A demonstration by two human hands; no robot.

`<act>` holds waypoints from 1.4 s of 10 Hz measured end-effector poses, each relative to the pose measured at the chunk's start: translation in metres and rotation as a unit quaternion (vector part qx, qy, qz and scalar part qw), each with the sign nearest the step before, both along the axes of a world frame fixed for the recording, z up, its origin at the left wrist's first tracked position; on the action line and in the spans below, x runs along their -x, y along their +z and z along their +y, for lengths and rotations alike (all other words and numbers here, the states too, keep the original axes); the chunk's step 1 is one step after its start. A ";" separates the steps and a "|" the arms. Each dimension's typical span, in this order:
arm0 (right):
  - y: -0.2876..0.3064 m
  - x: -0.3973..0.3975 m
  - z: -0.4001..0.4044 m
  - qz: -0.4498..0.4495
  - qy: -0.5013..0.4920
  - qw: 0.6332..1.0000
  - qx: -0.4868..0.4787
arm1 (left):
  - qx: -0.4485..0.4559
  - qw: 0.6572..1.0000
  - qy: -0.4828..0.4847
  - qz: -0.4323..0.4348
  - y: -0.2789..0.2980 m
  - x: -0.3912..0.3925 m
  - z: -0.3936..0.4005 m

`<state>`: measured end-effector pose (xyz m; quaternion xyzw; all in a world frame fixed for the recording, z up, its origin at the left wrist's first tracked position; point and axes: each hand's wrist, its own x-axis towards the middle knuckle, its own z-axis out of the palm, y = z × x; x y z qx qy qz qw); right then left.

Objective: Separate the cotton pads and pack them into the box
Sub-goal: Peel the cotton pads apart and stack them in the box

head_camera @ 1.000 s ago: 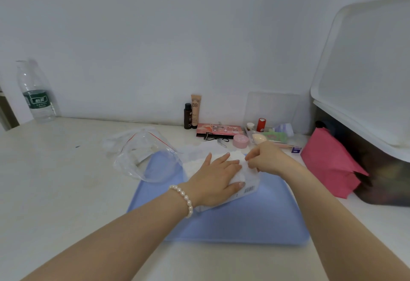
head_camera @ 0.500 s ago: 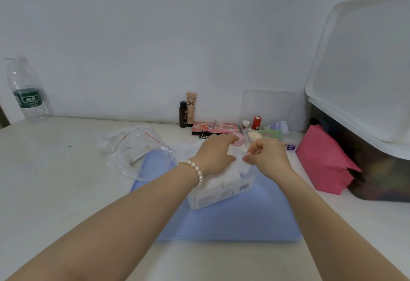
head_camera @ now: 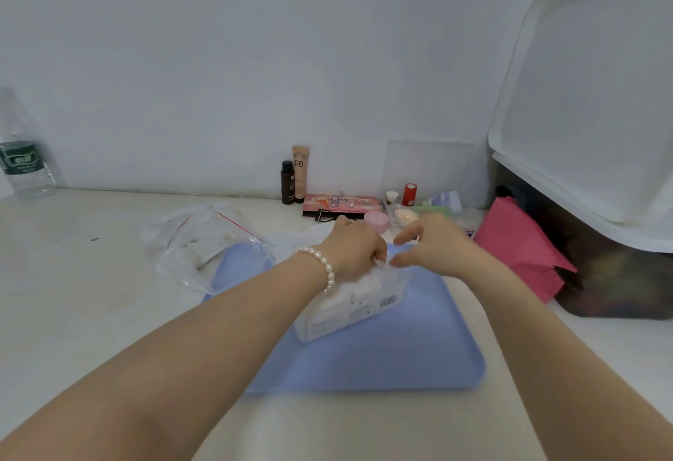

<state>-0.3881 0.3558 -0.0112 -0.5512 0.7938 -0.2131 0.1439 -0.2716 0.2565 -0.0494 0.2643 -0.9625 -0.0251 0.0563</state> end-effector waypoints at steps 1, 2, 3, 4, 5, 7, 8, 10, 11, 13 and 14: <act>-0.018 -0.008 -0.012 0.064 -0.004 0.996 -0.060 | 0.002 1.000 -0.003 -0.010 0.002 0.001 -0.001; -0.030 -0.012 -0.020 0.090 -0.029 0.994 -0.063 | -0.027 0.999 0.008 0.016 -0.002 -0.002 0.000; -0.031 -0.013 -0.026 0.105 -0.052 0.991 -0.070 | -0.071 0.993 0.028 0.092 -0.009 -0.008 0.000; -0.027 -0.013 -0.030 0.113 -0.066 0.987 -0.095 | -0.065 0.985 0.046 0.154 -0.009 -0.019 0.001; -0.024 -0.016 -0.034 0.101 -0.075 0.984 -0.128 | -0.057 0.985 0.040 0.159 -0.010 -0.031 0.005; -0.023 -0.027 -0.041 0.113 -0.056 0.971 -0.203 | -0.052 0.990 0.036 0.126 -0.012 -0.046 0.015; -0.022 -0.031 -0.039 0.142 -0.020 0.957 -0.253 | -0.052 0.990 0.032 0.124 -0.014 -0.047 0.015; -0.008 -0.030 -0.029 0.123 0.054 0.951 -0.277 | -0.088 0.992 -0.037 0.081 -0.018 -0.041 0.021; -0.003 -0.029 -0.025 0.082 0.048 0.955 -0.280 | -0.110 0.990 -0.044 0.077 -0.020 -0.039 0.022; 0.009 -0.032 -0.011 -0.008 0.039 0.970 -0.241 | -0.033 0.998 -0.039 0.033 -0.024 -0.040 0.016; 0.001 -0.022 -0.017 -0.075 0.003 0.983 -0.170 | 0.019 0.999 -0.047 0.019 -0.025 -0.043 0.015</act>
